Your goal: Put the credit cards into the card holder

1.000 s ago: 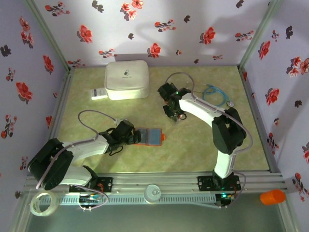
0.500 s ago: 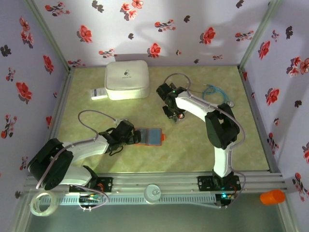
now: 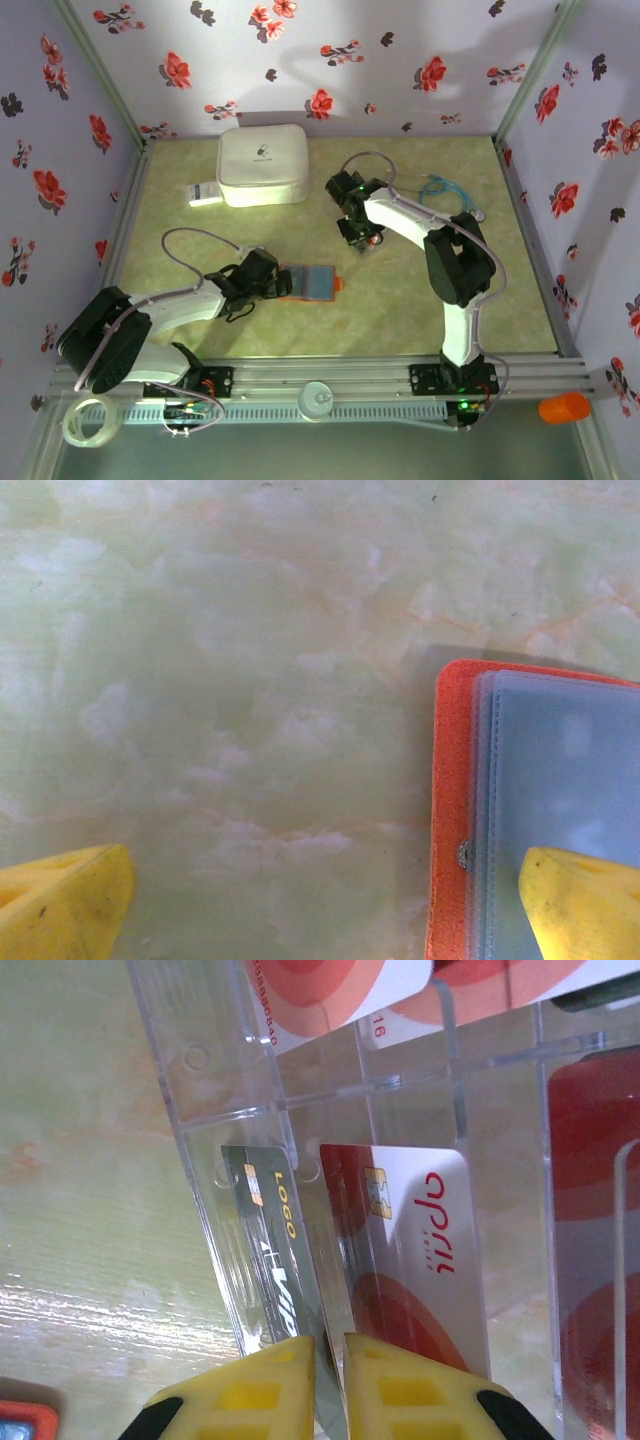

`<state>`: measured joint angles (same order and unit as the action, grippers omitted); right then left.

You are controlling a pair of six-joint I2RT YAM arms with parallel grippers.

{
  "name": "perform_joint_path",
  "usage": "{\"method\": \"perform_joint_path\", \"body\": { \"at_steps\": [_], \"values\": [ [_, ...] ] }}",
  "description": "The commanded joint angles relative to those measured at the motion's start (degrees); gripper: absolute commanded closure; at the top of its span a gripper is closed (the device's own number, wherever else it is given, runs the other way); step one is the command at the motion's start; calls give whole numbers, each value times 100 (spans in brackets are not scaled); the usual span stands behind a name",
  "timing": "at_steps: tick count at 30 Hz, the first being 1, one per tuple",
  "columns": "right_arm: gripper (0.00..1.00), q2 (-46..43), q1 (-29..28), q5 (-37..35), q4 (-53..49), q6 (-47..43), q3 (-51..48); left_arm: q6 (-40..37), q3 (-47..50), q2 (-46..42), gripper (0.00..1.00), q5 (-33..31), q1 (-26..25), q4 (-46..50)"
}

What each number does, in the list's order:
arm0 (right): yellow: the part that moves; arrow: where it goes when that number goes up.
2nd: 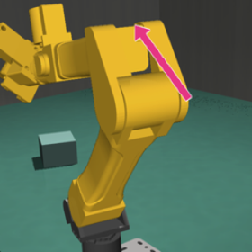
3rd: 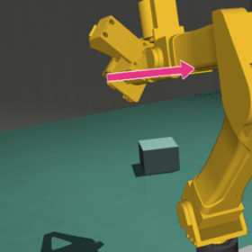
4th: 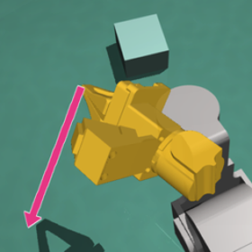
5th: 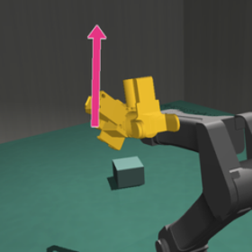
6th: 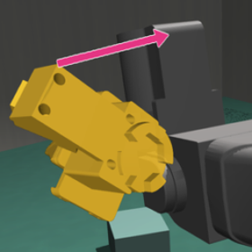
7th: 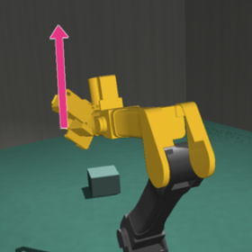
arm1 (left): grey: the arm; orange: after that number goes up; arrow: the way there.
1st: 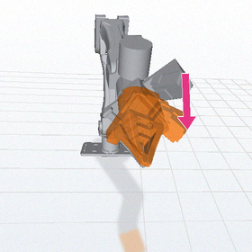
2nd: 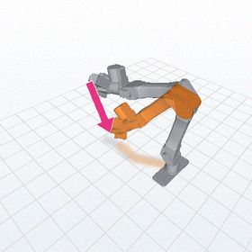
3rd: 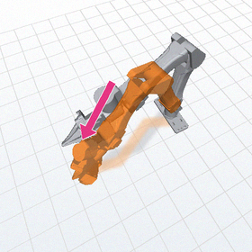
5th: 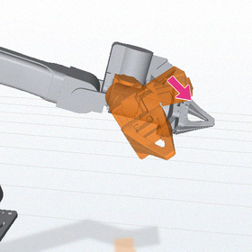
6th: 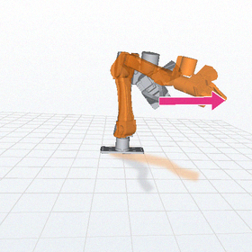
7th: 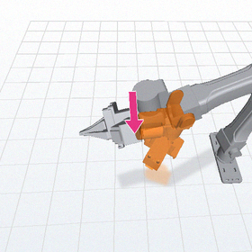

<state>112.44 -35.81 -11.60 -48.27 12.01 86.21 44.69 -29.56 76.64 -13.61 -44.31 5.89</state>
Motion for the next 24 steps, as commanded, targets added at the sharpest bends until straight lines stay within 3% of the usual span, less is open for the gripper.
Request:
{"method": "perform_joint_path", "body": {
  "at_steps": [1, 10, 24],
  "values": [
    [85, 91, 48, 108, -79, -40, 117, 97, 147, -35, 0, -138, -25, 325],
    [100, 45, 66, 313, -71, -55, 165, 94, 135, -17, 0, -142, -25, 316],
    [100, -1034, 58, 1051, -201, 68, 185, 47, -11, -202, 0, -147, -23, 496]
  ]
}}
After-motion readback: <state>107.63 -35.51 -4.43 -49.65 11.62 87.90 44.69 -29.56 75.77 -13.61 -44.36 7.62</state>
